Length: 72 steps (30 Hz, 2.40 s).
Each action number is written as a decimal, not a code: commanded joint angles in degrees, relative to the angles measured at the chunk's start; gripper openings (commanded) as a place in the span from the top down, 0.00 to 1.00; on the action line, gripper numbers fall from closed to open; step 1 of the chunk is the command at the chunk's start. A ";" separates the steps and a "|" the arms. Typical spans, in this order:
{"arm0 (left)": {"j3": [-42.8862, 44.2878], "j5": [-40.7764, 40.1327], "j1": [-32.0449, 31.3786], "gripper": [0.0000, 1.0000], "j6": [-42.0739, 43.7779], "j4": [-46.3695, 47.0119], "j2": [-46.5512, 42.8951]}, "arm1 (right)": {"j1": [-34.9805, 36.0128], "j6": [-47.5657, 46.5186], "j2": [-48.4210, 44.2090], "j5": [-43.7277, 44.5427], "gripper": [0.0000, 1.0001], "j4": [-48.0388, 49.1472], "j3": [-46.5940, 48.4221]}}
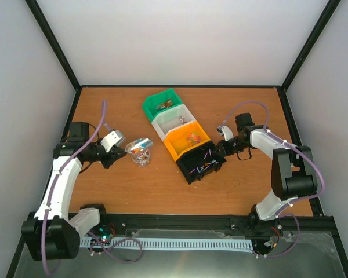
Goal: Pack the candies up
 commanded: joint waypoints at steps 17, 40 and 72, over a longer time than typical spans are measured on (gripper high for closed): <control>-2.18 -14.50 3.56 0.99 9.76 -5.86 1.36 | 0.34 -1.61 2.11 -2.37 0.97 -1.80 0.84; 10.94 -25.98 -3.04 0.99 12.55 -15.94 8.14 | 0.25 -1.96 2.51 -2.30 0.97 -2.25 1.13; 16.21 -24.67 -4.26 0.99 12.88 -18.00 6.32 | 0.25 -2.40 1.74 1.22 0.96 -1.98 1.44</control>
